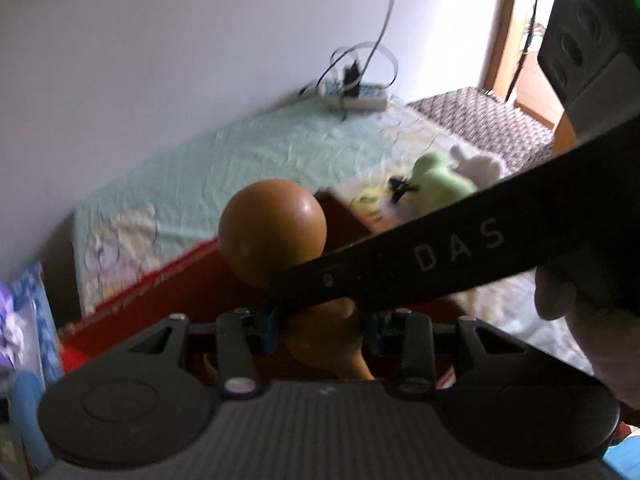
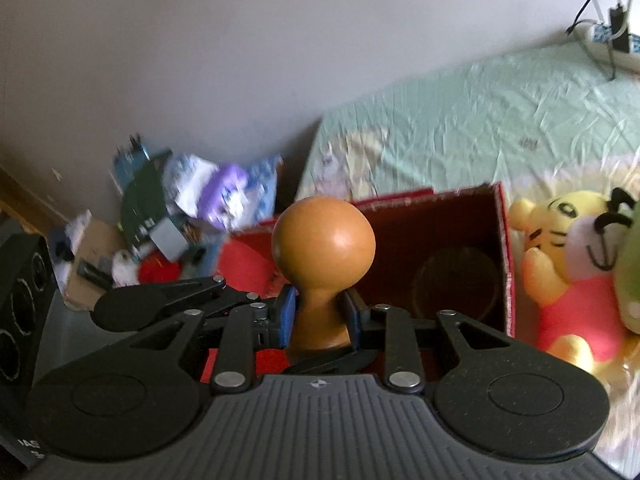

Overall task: Organize objects
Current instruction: 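Lift the gourd toy with the right gripper over the red box, then lower the gourd toy into the red box beside the rabbit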

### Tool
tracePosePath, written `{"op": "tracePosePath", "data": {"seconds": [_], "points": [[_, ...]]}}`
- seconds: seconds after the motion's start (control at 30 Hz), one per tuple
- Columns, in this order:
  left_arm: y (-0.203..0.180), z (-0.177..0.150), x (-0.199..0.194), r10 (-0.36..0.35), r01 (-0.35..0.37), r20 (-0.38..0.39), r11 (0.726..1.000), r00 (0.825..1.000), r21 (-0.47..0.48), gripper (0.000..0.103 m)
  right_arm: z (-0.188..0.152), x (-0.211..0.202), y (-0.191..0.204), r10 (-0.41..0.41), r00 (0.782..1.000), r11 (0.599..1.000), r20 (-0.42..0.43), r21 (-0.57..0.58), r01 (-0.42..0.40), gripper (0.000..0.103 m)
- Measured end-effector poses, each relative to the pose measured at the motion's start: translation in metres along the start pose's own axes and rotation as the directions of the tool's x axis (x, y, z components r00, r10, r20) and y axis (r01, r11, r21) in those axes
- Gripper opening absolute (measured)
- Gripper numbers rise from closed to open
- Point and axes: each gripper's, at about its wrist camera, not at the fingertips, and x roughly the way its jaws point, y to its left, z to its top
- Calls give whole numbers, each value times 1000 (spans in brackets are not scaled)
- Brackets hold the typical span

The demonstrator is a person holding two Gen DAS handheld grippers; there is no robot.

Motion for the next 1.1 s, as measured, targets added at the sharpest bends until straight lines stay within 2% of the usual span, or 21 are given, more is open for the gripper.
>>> {"op": "tracePosePath", "data": {"seconds": [0.23,0.57,0.73,0.8,0.97,1.1], "points": [[14,-19,39,30,-34,-144,999,989,-23,39,-4,48,-13,-11,992,1000,-127,14,12,27],[27,-30,77,21,-35,-282,999,959,-42,40,-7,77,-23,-31,977,999,-213,8,33,27],[31,-28,80,11,-32,-301,997,954,-65,40,-10,87,-23,-85,965,996,-248,-39,78,27],[30,-28,80,14,-34,-306,998,952,-60,43,-10,90,-28,-64,962,998,-266,-8,64,26],[37,-30,77,-14,-21,-303,994,953,-112,46,-10,86,-30,-84,964,996,-253,10,89,27],[45,-30,76,-13,-31,-287,989,958,-148,59,-11,84,-33,-78,969,995,-234,35,88,27]]}}
